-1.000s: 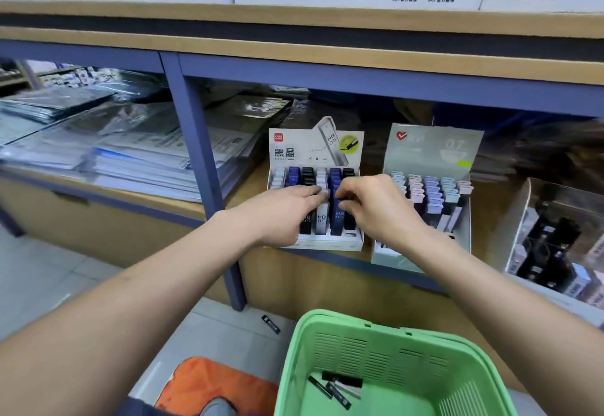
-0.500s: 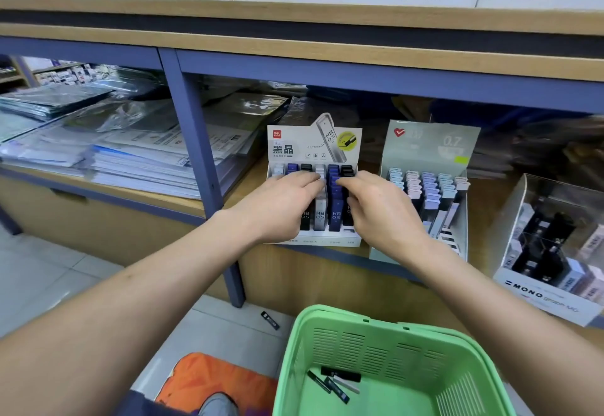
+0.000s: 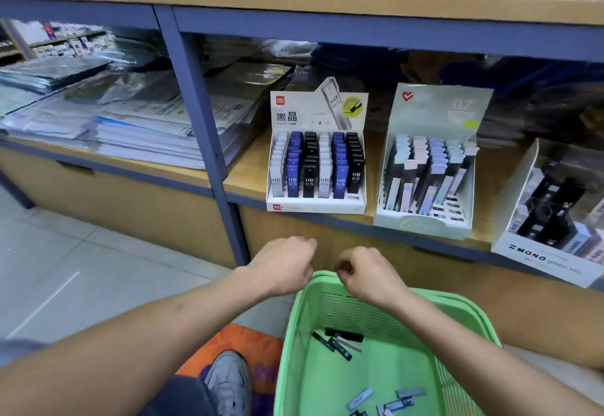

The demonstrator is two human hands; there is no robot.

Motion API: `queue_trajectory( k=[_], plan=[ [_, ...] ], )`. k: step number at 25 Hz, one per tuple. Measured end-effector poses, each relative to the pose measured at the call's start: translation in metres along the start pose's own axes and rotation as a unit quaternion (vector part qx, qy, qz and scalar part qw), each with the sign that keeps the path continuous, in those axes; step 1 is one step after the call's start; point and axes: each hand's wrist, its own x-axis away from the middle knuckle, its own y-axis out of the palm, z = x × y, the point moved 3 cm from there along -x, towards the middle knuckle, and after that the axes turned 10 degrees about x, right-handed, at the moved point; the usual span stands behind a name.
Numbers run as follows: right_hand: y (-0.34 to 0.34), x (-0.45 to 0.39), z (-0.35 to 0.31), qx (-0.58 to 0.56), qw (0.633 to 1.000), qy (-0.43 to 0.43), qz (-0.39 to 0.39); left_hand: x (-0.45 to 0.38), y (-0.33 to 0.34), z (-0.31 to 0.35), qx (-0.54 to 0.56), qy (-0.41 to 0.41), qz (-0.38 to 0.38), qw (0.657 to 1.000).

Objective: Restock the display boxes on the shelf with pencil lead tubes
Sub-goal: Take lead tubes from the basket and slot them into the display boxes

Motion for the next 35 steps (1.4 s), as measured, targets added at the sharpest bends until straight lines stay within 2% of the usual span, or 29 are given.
queue_trajectory(
  k=[5, 9, 12, 16, 19, 21, 23, 26, 32, 34, 35],
  plan=[
    [0.073, 0.004, 0.027, 0.002, 0.994, 0.039, -0.106, -0.011, 0.083, 0.017, 0.057, -0.037, -0.07, 0.995],
    [0.135, 0.02, 0.067, 0.037, 0.979, 0.067, -0.188, -0.019, 0.16, 0.031, 0.035, -0.059, -0.171, 0.983],
    [0.174, 0.035, 0.101, 0.039, 0.97, 0.102, -0.218, -0.029, 0.208, 0.028, 0.025, -0.077, -0.206, 0.975],
    [0.202, 0.038, 0.113, 0.045, 0.977, 0.069, -0.197, -0.042, 0.262, 0.02, 0.009, -0.105, -0.213, 0.971],
    [0.235, 0.027, 0.112, 0.056, 0.98, 0.016, -0.189, -0.048, 0.289, 0.026, 0.01, -0.111, -0.172, 0.979],
    [0.25, 0.02, 0.111, 0.072, 0.979, 0.014, -0.188, -0.045, 0.298, 0.029, 0.019, -0.139, -0.13, 0.981],
    [0.254, 0.015, 0.108, 0.102, 0.983, 0.015, -0.154, -0.04, 0.307, 0.028, 0.023, -0.172, -0.098, 0.98],
    [0.253, 0.011, 0.1, 0.162, 0.985, 0.012, -0.065, -0.041, 0.321, 0.02, 0.006, -0.174, -0.099, 0.98],
    [0.277, 0.014, 0.096, 0.164, 0.98, 0.046, -0.103, -0.041, 0.332, 0.017, 0.038, -0.225, -0.135, 0.964],
    [0.277, 0.011, 0.095, 0.139, 0.98, 0.071, -0.12, -0.037, 0.336, 0.019, 0.096, -0.266, -0.141, 0.949],
    [0.277, 0.011, 0.098, 0.117, 0.98, 0.097, -0.126, -0.037, 0.34, 0.018, 0.147, -0.307, -0.135, 0.931]
  ],
)
